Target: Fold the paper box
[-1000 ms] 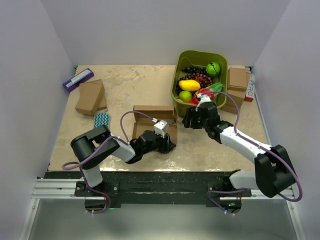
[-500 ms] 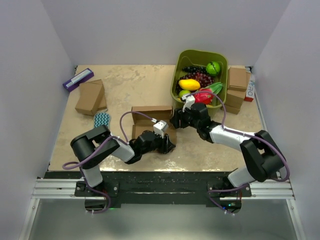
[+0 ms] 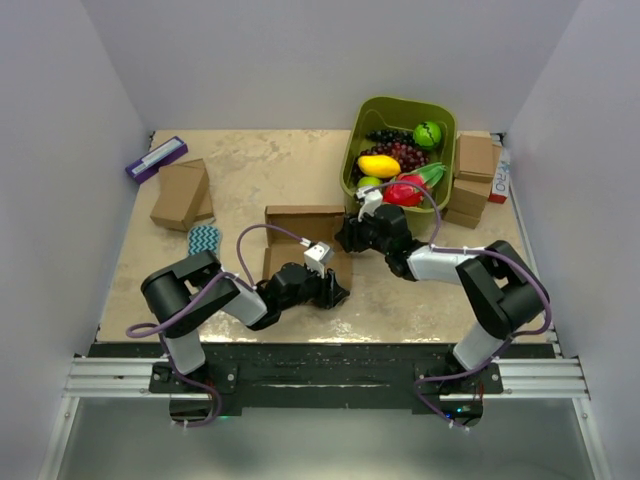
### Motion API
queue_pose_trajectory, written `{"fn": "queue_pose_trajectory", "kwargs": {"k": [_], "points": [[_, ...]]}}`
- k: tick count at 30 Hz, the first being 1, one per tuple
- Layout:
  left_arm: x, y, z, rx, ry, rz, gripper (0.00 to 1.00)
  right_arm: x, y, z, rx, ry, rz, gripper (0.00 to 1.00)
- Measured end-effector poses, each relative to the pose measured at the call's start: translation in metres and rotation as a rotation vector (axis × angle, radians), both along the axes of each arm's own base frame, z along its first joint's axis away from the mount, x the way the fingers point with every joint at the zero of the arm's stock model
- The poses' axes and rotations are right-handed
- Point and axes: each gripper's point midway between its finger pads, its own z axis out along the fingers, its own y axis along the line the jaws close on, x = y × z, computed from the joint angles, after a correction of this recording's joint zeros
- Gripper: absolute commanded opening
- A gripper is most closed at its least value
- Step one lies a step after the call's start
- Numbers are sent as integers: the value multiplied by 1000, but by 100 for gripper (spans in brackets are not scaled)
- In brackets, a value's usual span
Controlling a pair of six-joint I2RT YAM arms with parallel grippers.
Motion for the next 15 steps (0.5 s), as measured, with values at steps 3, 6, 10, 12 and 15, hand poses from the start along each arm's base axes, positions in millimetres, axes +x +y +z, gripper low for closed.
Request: {"fn": "queue_pose_trajectory", "kwargs": {"k": [3, 6, 10, 12, 15], "points": [[0, 0, 0, -1, 1, -2, 44, 3, 2, 0, 9, -13, 0, 40], [0, 0, 0, -2, 2, -3, 44, 6, 4, 1, 21, -24, -1, 36], [0, 0, 0, -2, 2, -3, 44, 8, 4, 2, 31, -26, -19, 31], [0, 0, 0, -2, 2, -4, 43, 9, 3, 2, 38, -24, -31, 30], [0, 0, 0, -3, 2, -5, 43, 10, 2, 3, 52, -27, -51, 32]]}}
